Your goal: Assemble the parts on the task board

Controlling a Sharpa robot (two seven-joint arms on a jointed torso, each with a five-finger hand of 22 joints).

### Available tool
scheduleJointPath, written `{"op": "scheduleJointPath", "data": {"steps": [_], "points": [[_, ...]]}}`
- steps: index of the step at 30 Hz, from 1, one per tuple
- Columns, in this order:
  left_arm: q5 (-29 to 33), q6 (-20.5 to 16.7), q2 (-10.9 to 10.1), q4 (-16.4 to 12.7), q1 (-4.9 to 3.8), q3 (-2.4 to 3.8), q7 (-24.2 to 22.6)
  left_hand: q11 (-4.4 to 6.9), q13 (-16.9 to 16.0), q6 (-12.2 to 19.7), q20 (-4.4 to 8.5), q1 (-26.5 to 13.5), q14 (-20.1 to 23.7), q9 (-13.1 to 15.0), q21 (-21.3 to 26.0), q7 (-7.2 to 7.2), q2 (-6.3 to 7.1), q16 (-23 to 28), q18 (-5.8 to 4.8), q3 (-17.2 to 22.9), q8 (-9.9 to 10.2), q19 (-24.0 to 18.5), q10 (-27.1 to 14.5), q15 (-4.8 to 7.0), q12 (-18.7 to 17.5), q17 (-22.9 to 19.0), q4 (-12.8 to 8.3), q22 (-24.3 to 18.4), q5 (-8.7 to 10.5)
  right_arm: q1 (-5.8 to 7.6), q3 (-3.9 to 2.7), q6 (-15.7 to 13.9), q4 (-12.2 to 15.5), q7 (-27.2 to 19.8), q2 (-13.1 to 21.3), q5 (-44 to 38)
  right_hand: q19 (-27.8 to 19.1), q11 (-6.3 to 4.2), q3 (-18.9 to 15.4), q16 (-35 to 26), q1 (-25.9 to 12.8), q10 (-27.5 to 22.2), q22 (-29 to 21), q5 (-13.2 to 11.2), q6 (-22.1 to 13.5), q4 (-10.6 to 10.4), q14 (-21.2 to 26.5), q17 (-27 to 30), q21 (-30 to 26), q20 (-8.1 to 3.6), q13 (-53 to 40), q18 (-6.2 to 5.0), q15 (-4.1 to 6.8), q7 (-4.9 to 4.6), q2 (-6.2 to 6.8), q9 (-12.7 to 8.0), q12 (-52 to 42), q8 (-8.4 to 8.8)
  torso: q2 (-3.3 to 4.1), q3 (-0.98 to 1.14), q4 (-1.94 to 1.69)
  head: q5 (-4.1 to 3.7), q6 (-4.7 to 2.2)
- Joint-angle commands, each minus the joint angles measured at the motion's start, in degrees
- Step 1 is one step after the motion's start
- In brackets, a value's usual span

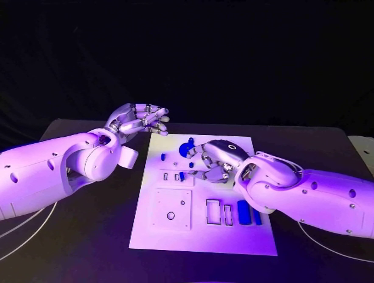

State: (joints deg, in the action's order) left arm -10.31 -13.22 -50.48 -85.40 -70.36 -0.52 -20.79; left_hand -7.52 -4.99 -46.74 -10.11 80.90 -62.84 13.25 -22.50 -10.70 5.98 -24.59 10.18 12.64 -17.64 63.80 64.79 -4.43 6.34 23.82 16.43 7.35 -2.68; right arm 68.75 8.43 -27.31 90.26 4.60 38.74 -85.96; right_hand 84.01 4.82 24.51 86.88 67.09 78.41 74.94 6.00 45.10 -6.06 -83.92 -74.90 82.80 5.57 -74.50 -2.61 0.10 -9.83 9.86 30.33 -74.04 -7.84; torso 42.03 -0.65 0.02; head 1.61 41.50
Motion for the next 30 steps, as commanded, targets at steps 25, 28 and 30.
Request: {"op": "scheduleJointPath", "data": {"steps": [25,28,30], "points": [[-40.43,28.53,6.50,3.65,-2.73,-0.96,37.03,0.43,-27.78,12.98,3.66,-10.03,-7.44,15.16,-41.25,-0.51,-10.38,-36.65,-3.34,-0.41,-14.39,14.32,-19.15,2.08,30.90,41.35,0.42,39.51,-0.02,7.27,-0.61,7.73,-0.24,-13.12,14.44,41.31,-17.33,-0.04,4.85,-40.13,3.33,-18.48,-41.18,1.81,3.22,-0.68,14.14,40.08,-50.81,0.14,39.02,-7.95,-0.44,0.28,0.47,2.13,45.14,-1.88,-2.19,0.59,0.41,0.72,1.30],[-40.86,29.25,7.26,3.78,-3.10,-1.27,37.73,1.03,-28.28,13.13,3.61,-8.63,-10.71,16.31,-49.95,-0.25,-9.58,-41.03,-5.22,0.52,-16.76,17.88,-17.41,2.33,33.28,44.32,0.31,52.85,-0.11,7.36,-0.61,8.15,-0.87,-13.34,14.62,43.00,-17.44,0.98,6.66,-53.51,3.63,-14.52,-51.16,1.73,3.51,-0.65,16.05,45.93,-62.65,1.92,49.51,-7.90,-1.46,-0.29,1.65,2.46,55.29,-1.61,-2.14,0.67,0.31,0.63,1.26],[-41.09,29.45,7.83,3.91,-3.44,-1.62,38.24,1.93,-29.04,12.04,4.21,-8.72,-18.78,17.14,-52.84,0.62,-9.68,-51.55,-5.72,1.11,-18.87,18.77,-13.97,3.20,36.25,52.83,0.36,56.70,0.04,7.43,-0.61,8.36,-1.34,-13.53,14.70,43.74,-19.73,1.43,7.43,-58.94,3.82,-13.97,-55.28,1.94,3.66,-0.70,18.91,48.28,-67.85,3.00,52.66,-7.79,-2.78,-0.81,1.32,2.45,58.56,-1.32,-2.17,0.69,0.26,0.62,1.33]]}}
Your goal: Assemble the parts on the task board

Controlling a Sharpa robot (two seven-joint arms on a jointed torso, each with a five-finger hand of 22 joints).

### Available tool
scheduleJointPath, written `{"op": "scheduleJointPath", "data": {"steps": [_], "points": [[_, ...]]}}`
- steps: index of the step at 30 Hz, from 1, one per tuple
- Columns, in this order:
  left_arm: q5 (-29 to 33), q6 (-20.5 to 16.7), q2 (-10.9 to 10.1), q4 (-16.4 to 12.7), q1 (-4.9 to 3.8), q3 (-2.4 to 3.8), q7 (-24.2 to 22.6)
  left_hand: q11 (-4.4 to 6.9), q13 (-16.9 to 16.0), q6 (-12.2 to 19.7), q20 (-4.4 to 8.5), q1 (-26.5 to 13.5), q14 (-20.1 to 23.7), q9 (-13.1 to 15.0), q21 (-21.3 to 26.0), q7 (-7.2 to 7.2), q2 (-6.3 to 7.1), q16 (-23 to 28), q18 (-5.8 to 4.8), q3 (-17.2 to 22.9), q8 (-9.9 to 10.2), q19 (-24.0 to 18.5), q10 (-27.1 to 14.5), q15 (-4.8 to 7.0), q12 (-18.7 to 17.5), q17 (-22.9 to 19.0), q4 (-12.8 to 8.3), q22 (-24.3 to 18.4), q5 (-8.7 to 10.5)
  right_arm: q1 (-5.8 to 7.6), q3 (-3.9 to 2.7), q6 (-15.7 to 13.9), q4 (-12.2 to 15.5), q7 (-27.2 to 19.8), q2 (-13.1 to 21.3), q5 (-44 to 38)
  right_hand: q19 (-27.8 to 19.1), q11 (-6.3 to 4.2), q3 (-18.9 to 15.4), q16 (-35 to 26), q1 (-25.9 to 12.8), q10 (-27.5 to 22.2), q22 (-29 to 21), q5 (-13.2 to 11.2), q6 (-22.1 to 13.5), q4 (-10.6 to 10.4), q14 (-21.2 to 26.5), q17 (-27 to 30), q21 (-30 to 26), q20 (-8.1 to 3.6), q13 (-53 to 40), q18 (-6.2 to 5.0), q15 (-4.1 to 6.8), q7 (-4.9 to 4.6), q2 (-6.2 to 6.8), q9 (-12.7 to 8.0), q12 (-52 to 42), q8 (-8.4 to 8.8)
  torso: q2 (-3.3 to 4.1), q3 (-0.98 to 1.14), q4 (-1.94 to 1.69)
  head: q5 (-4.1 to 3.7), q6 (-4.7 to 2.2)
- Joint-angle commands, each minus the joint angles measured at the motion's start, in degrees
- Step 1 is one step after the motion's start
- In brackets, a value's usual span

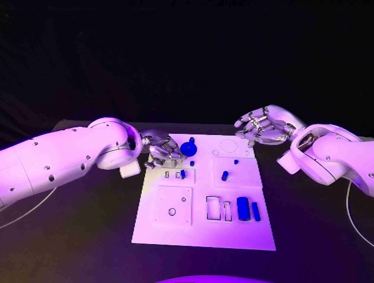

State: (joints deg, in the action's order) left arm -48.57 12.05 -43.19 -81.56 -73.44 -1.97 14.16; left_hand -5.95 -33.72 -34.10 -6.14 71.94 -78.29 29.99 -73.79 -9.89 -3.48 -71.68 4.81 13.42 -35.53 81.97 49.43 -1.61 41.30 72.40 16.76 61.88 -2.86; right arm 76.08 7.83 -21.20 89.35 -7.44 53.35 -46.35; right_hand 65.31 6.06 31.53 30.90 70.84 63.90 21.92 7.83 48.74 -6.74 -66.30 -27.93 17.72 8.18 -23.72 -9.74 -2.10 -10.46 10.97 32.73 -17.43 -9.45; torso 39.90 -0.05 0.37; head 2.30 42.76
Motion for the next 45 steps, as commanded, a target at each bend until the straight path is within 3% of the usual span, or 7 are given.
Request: {"op": "scheduleJointPath", "data": {"steps": [1,3,7,13,16,22,45], "points": [[-2.89,4.04,0.77,0.12,-0.52,-0.36,3.61,1.18,-1.14,-2.05,0.71,-0.36,-5.22,1.20,-5.05,0.43,-0.28,-6.72,-1.24,0.58,-2.94,2.00,3.52,0.98,3.62,5.90,0.06,7.70,-0.02,0.13,-0.01,2.31,-0.61,-1.55,0.11,4.33,0.86,0.23,0.38,-6.13,-0.13,2.73,-5.82,0.10,0.48,-0.05,-0.19,2.84,-5.91,0.67,5.09,-1.12,-0.69,-0.50,0.31,0.06,4.66,0.48,-0.04,0.07,-0.09,-0.02,0.07],[-2.99,2.95,1.47,0.33,-0.97,-0.78,4.78,2.58,-3.78,-4.61,1.71,-2.93,-10.39,2.84,-7.42,2.06,-0.11,-15.54,-1.71,0.23,-6.57,2.72,7.71,2.22,9.38,14.48,-0.06,11.09,-0.01,0.17,0.00,2.29,-1.01,-1.78,0.17,4.58,4.95,-0.62,0.60,-7.70,0.92,6.22,-8.41,0.30,1.35,0.86,-3.98,3.54,-7.23,-0.11,7.53,-0.93,0.17,0.20,-0.09,0.15,6.51,0.55,-0.01,0.03,-0.10,-0.01,0.16],[-3.07,1.55,3.01,1.18,-1.69,-1.30,8.35,4.67,-23.35,-7.48,3.44,-7.80,-11.71,5.80,-11.65,4.36,0.31,-18.32,-2.98,-0.55,-11.56,4.91,20.41,4.08,26.98,17.60,0.05,18.53,0.02,0.21,0.00,1.51,-1.79,-2.11,0.11,3.82,11.10,-1.93,-0.25,-6.68,1.23,11.11,-9.19,0.26,3.34,1.63,-9.82,2.84,-6.07,-1.90,7.79,-0.95,1.88,1.32,-0.40,0.31,6.09,0.21,-0.04,0.00,-0.06,0.15,0.31],[-3.64,3.51,4.64,2.13,-2.34,-1.59,12.22,5.64,-31.38,-8.03,4.36,-12.45,-11.71,7.95,-12.37,5.43,0.77,-18.32,-3.18,-1.82,-13.78,5.18,24.74,5.01,33.19,17.60,0.11,19.76,0.07,0.22,0.01,-0.41,-2.45,-2.01,-0.05,1.34,21.23,-4.49,-4.09,6.99,-0.09,16.60,-6.84,0.48,5.34,1.99,-19.19,-8.52,-0.31,-5.20,-0.28,-0.67,4.74,3.69,0.53,0.33,-2.87,-0.05,-0.03,0.01,0.11,0.34,0.62],[-4.63,4.38,5.20,2.26,-2.52,-1.66,13.27,5.89,-32.31,-7.97,4.59,-13.96,-11.71,9.02,-12.43,5.73,1.11,-18.32,-3.19,-2.84,-14.69,5.14,24.92,5.25,33.92,17.60,0.11,19.85,0.07,0.23,0.01,-1.25,-2.64,-1.70,-0.12,-0.15,21.04,-4.66,-6.68,30.58,-1.00,12.90,6.77,1.18,4.70,1.30,-18.05,-31.49,14.58,-6.06,-19.75,0.83,4.72,3.48,0.44,0.76,-22.13,-0.60,-0.03,0.03,0.13,0.28,0.78],[-6.66,5.58,5.96,2.57,-2.73,-1.72,14.29,6.26,-32.90,-7.89,4.88,-16.83,-11.71,10.96,-12.51,6.15,1.06,-18.32,-3.21,-5.43,-16.23,5.11,24.76,5.57,34.38,17.60,0.14,20.03,0.07,0.22,0.04,-2.27,-2.86,-0.89,-0.30,-2.50,20.60,-4.50,-7.87,45.90,-1.21,15.22,28.72,2.00,4.20,0.03,-19.87,-46.74,35.95,-5.76,-39.62,3.75,4.78,3.40,-0.56,1.35,-43.21,-1.79,0.02,0.10,-0.01,0.09,0.99],[-9.95,9.54,9.44,5.95,-2.78,-2.89,16.19,5.77,-28.87,-5.50,4.62,-15.48,-11.71,12.49,-12.43,5.58,0.14,-18.32,-3.18,-8.32,-15.21,4.92,20.82,5.18,31.33,17.60,-0.05,19.96,0.04,0.16,0.11,-3.21,-3.20,0.79,-0.72,-5.03,18.27,-3.82,-9.13,50.98,-1.06,15.66,39.60,2.96,2.80,-1.05,-20.69,-52.15,46.18,-4.99,-46.12,4.39,4.15,3.14,-0.49,1.44,-49.69,-2.48,0.00,-0.01,0.03,0.25,1.66]]}}
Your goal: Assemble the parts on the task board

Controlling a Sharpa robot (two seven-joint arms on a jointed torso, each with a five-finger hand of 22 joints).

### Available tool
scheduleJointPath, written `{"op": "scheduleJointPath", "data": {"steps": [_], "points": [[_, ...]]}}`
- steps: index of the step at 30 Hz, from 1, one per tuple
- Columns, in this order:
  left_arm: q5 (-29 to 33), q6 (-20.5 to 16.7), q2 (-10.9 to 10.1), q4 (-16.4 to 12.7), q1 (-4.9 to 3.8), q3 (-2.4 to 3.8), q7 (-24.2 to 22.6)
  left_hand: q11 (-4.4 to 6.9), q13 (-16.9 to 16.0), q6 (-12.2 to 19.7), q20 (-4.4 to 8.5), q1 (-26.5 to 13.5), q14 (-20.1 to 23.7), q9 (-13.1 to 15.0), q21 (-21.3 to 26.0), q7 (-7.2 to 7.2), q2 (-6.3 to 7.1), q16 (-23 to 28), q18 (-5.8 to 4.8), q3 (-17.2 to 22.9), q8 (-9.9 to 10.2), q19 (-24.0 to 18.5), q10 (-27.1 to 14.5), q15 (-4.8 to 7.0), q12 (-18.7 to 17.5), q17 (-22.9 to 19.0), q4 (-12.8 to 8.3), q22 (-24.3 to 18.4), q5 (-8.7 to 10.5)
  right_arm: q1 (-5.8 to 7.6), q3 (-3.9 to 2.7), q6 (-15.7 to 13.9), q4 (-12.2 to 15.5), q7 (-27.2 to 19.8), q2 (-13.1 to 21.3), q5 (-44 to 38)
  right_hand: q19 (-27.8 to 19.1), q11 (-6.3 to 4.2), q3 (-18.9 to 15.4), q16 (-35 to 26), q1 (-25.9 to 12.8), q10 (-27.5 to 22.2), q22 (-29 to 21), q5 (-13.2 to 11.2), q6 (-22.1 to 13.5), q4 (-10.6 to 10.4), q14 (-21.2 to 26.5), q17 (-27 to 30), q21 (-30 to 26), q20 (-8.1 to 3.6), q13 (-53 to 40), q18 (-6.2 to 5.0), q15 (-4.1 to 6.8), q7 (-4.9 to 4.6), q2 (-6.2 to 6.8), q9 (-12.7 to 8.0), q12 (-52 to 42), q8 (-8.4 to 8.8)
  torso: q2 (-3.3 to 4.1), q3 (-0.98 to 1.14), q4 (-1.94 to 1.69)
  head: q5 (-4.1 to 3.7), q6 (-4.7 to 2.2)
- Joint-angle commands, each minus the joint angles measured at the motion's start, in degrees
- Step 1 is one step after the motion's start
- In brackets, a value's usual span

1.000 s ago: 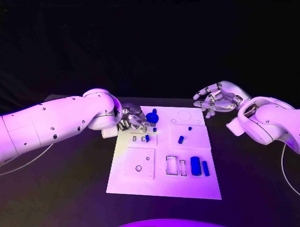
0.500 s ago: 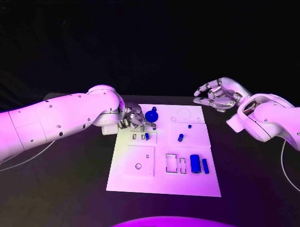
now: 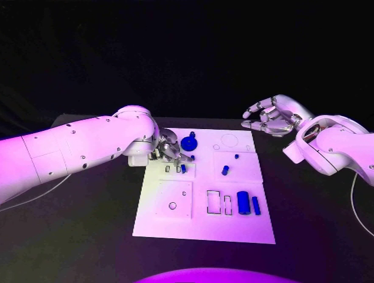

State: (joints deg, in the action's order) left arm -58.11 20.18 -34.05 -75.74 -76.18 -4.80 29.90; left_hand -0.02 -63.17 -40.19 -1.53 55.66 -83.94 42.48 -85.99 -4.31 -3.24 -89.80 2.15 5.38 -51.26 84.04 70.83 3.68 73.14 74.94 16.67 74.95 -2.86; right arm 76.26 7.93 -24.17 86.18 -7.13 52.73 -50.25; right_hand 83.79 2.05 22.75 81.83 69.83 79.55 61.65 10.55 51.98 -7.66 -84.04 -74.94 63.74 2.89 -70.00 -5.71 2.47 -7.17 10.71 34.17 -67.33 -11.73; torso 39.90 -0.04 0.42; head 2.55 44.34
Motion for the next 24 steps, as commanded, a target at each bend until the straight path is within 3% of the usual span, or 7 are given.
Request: {"op": "scheduleJointPath", "data": {"steps": [1,9,24], "points": [[-0.24,1.40,0.41,0.20,-0.02,-0.14,0.45,-0.22,0.96,0.69,-0.04,1.02,-6.06,-0.02,-0.23,-0.06,-0.09,-0.20,-0.52,-0.32,0.70,2.83,-0.89,-0.16,-0.79,15.06,0.04,6.89,0.05,-0.03,0.01,-0.27,-0.04,0.51,-0.13,-1.14,-0.21,0.19,-0.35,0.04,-0.05,0.01,-0.14,0.25,-0.43,-0.13,-2.94,-5.14,0.16,0.31,0.16,0.36,-0.42,-0.15,-0.23,0.00,0.21,-0.19,0.02,-0.02,-0.03,-0.01,0.11],[0.38,1.47,0.87,0.34,0.07,-0.57,0.43,-0.52,1.71,1.07,-0.29,2.03,-6.06,-0.22,-0.19,-0.39,-0.07,-0.20,-0.50,-0.50,1.66,2.78,-1.56,-0.43,-1.41,15.06,0.01,6.84,0.05,-0.10,0.01,-0.27,-0.23,0.67,-0.44,-1.15,-0.41,0.24,-0.34,0.01,0.04,-0.10,-0.03,0.44,-0.60,-0.14,-2.88,-5.10,0.23,0.39,0.15,0.33,-0.47,-0.21,-0.27,-0.02,0.25,-0.16,-0.04,-0.01,-0.06,0.05,0.33],[1.12,2.33,0.95,0.15,0.09,-0.68,0.30,-0.75,1.78,0.61,-0.60,5.00,-6.06,-0.30,-0.18,-0.61,-0.05,-0.20,-0.49,0.12,2.66,2.73,-1.60,-0.68,-1.51,15.06,-0.15,6.85,0.04,-0.19,0.03,-0.08,-0.66,0.83,-0.76,-1.11,-0.58,0.28,-0.34,-0.03,0.01,-0.22,-0.03,0.59,-0.63,-0.24,-2.83,-5.05,0.21,0.46,0.24,0.29,-0.51,-0.25,-0.33,-0.03,0.38,-0.18,-0.01,0.03,-0.05,0.08,0.65]]}}
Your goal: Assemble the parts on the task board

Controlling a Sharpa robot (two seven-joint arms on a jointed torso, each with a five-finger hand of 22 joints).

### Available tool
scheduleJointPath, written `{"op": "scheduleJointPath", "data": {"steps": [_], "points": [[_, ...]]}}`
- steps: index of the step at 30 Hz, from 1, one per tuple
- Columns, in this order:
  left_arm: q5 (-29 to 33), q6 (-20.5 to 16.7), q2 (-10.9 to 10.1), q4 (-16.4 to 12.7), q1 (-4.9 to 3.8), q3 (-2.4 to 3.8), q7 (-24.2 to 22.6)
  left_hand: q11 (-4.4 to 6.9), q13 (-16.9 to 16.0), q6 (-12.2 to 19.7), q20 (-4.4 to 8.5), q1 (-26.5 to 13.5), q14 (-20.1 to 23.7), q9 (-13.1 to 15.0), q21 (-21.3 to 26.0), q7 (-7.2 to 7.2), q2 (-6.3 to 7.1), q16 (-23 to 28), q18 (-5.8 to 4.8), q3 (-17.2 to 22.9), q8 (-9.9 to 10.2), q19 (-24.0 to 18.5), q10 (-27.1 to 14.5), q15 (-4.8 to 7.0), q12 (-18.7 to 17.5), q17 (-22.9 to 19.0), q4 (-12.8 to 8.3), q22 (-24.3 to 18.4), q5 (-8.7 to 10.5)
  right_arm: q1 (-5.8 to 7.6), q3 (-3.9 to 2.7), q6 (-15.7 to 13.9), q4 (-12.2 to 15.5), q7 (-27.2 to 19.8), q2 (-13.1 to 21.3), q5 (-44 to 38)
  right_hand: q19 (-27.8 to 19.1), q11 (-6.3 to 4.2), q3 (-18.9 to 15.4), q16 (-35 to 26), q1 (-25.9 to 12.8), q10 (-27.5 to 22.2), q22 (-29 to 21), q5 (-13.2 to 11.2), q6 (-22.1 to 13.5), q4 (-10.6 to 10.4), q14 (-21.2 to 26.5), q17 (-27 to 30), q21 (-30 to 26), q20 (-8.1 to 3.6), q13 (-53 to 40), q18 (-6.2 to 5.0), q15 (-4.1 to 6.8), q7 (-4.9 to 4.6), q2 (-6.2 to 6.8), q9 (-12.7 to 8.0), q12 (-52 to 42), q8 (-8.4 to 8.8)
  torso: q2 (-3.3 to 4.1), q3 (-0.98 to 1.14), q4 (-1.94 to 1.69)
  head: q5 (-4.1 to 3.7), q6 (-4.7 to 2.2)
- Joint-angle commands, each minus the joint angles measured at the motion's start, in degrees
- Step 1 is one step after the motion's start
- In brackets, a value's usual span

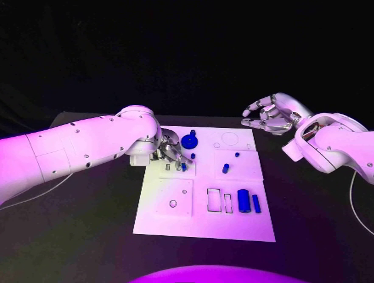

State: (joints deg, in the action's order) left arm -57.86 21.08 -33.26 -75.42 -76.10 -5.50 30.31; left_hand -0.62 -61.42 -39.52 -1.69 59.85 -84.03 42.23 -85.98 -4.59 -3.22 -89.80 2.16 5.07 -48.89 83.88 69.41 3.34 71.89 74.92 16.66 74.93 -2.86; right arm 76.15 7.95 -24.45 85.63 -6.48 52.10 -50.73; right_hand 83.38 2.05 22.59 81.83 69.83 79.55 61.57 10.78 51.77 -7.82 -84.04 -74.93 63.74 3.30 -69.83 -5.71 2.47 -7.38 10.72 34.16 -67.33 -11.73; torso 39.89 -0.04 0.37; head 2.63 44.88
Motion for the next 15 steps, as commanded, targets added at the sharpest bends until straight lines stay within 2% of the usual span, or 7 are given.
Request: {"op": "scheduleJointPath", "data": {"steps": [1,15], "points": [[0.96,1.50,0.15,-0.18,0.00,0.01,-0.14,-0.15,-0.01,-0.10,-0.45,1.02,-5.97,-0.06,-0.20,-0.34,-0.06,-0.20,-0.50,0.50,0.34,2.91,-0.16,-0.36,-0.23,15.08,-0.14,6.91,0.04,-0.10,0.01,0.22,-0.15,0.19,-0.17,-0.61,-0.18,0.27,-0.19,-0.03,0.00,-0.22,0.05,0.36,-0.43,-0.08,-2.83,-5.06,0.21,0.05,0.07,0.29,-0.51,-0.04,-0.34,-0.02,0.38,-0.18,0.01,0.04,0.01,-0.03,0.14],[1.67,1.92,0.15,-0.23,0.00,0.01,-0.32,-0.20,0.06,-0.64,-0.54,4.95,-5.97,0.02,-0.19,-0.37,-0.41,-0.20,-0.49,3.02,1.40,2.87,-0.20,-0.41,-0.32,15.08,-0.26,6.94,0.04,-0.20,0.05,0.41,-0.49,0.40,-0.40,-0.56,-0.18,0.27,-0.19,-0.03,0.00,-0.22,0.05,0.36,-0.43,-0.08,-2.83,-5.06,0.21,0.05,0.07,0.29,-0.51,-0.04,-0.34,-0.02,0.38,-0.18,-0.01,0.00,0.00,-0.09,0.33]]}}
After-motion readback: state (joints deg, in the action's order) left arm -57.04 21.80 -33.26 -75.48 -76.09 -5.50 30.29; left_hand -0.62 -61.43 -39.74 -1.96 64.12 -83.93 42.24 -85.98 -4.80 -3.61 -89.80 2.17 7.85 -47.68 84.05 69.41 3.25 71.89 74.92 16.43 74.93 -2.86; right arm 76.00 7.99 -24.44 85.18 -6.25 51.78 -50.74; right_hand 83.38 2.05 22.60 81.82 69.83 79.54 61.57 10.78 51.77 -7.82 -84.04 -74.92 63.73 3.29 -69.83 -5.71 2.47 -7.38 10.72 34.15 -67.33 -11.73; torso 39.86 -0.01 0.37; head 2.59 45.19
